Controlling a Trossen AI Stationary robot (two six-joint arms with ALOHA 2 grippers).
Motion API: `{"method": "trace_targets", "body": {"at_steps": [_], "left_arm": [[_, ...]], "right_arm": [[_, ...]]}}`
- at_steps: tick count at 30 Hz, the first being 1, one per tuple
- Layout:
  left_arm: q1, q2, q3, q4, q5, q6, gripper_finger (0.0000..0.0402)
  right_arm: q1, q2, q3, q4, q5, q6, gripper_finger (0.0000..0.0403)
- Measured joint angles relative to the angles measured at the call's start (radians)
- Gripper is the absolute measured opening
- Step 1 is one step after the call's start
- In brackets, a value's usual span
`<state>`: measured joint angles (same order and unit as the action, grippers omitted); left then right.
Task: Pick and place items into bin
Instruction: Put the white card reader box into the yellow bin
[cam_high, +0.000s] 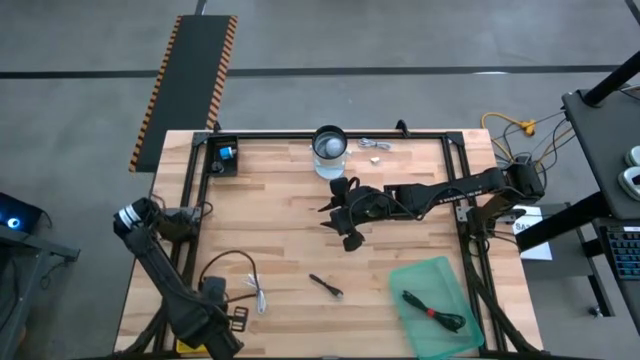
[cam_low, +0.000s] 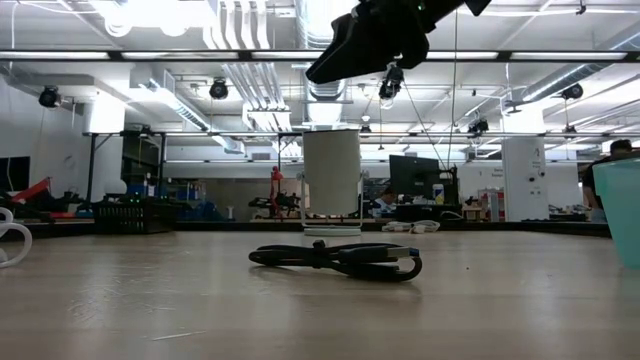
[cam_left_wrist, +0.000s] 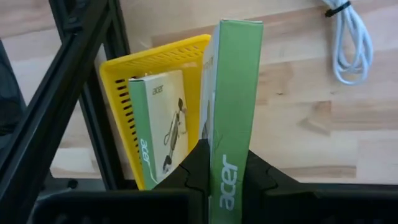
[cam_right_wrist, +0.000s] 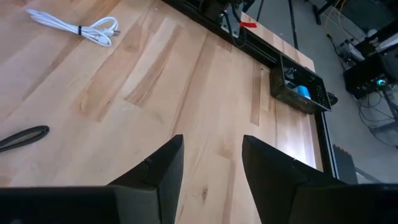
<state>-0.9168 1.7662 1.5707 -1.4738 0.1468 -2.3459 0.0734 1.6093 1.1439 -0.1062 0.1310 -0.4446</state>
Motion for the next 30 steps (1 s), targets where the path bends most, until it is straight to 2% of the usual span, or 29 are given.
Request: {"method": "trace_targets", "body": {"at_steps": [3, 6, 14, 30], "left_arm": [[0.0, 0.013, 0.001, 0.0, 0.015, -0.001, 0.0023], [0.001, 0.021, -0.004, -0.007, 0.081, -0.007, 0.0023], [0.001, 0.072, -0.006, -0.023, 0.116, -0.024, 0.0023], [0.007, 0.112, -0.04, -0.025, 0.11, -0.022, 0.0023]], "right_arm": [[0.0, 0.0, 0.0, 0.0, 0.0, 0.0, 0.0147], [0.0, 0.0, -0.001, 0.0, 0.0, 0.0, 0.0144], [0.0, 0.0, -0.002, 0.0, 0.0, 0.0, 0.0145], [0.0, 0.0, -0.002, 0.005, 0.0, -0.003, 0.0138]]}}
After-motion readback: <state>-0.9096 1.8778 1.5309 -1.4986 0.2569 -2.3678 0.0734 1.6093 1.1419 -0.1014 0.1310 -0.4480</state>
